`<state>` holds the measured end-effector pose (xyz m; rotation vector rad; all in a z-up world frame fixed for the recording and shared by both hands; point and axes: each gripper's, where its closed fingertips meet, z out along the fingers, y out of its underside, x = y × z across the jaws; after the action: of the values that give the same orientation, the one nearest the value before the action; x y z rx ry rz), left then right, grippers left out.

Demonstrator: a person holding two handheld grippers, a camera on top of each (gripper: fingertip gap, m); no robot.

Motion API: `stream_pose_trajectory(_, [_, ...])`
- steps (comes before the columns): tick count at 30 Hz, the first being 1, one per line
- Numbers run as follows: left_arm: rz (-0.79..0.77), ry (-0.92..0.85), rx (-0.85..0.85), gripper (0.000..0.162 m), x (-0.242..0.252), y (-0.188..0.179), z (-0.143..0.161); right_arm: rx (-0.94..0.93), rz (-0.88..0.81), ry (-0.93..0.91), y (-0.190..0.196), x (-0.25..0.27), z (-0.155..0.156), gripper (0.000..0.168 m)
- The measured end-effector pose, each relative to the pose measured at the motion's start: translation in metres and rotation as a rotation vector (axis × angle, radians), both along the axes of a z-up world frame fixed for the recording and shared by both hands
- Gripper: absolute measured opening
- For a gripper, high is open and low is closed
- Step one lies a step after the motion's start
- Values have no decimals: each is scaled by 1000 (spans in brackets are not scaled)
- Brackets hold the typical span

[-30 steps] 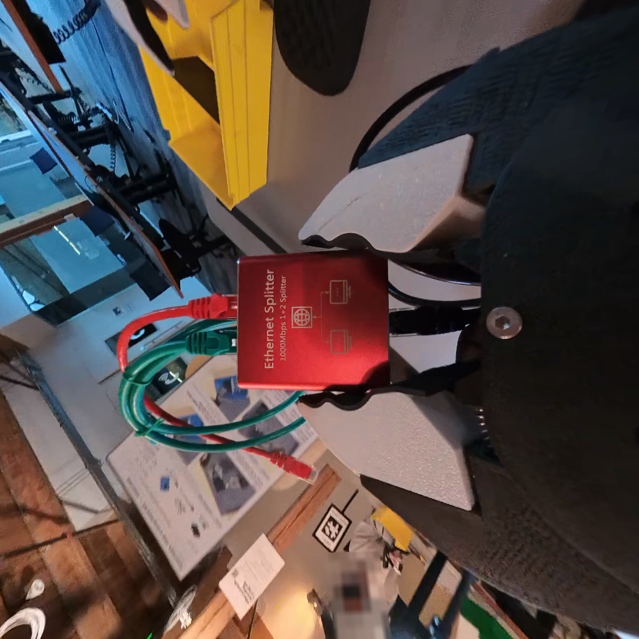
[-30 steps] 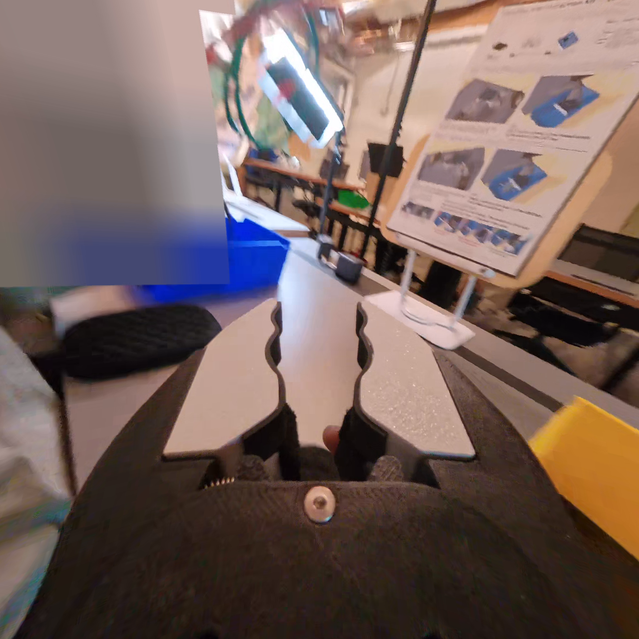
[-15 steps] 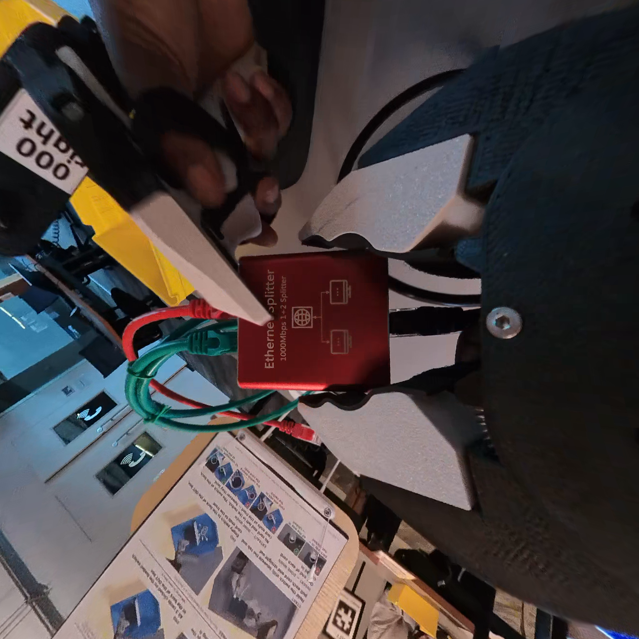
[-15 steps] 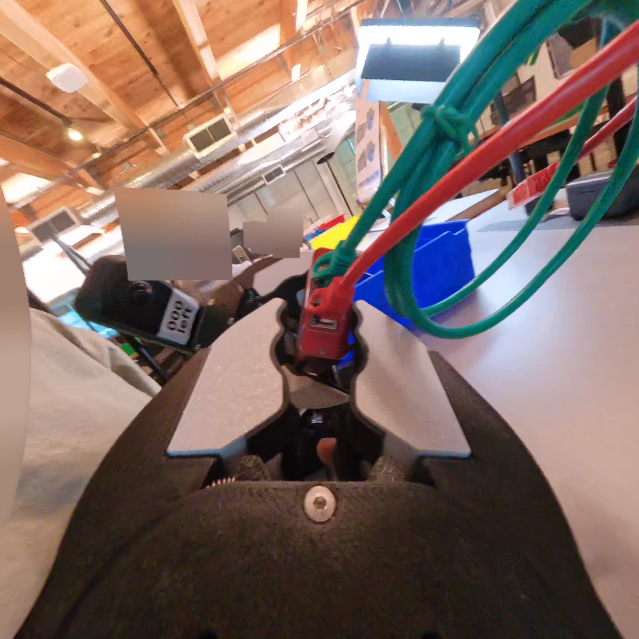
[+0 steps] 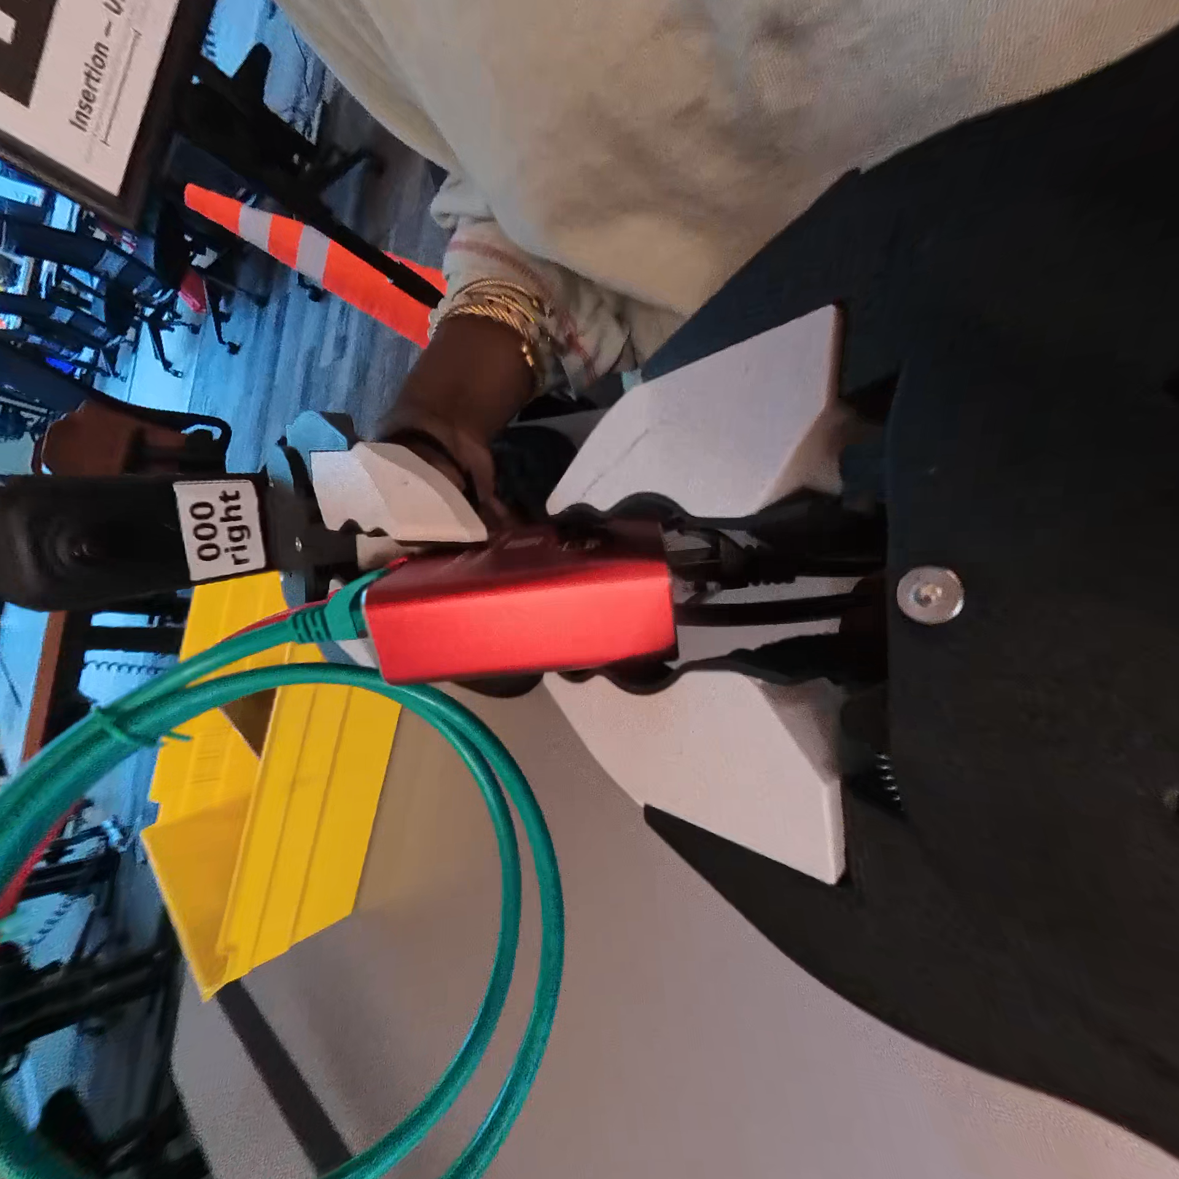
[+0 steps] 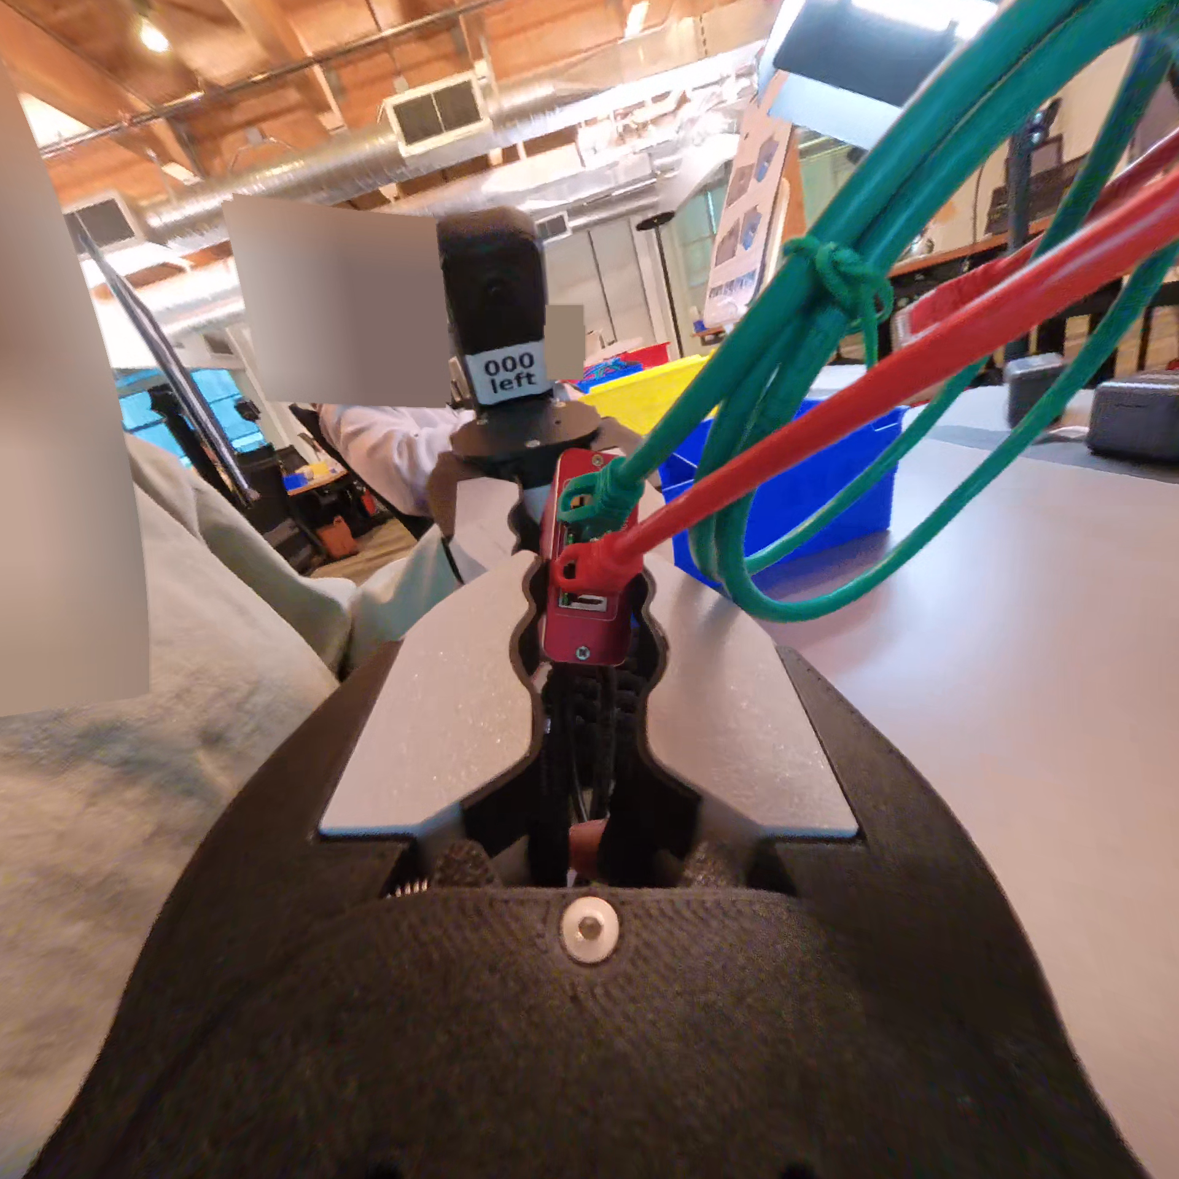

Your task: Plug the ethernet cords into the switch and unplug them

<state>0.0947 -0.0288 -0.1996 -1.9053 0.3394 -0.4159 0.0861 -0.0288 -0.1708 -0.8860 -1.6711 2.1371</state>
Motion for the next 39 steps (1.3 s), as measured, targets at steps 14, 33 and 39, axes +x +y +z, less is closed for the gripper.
stream_pose_trajectory(14, [254,-618,614,30,-37,5,61,-329,-68,25,10,-14,32,46])
stream_pose_trajectory(33, [96,-419,382,28,-3,8,31,308,6,-69,4,-6,26,33])
stream_pose_trajectory(39, [235,-805,600,28,-50,-5,53,21,-193,47,32,12,52,34])
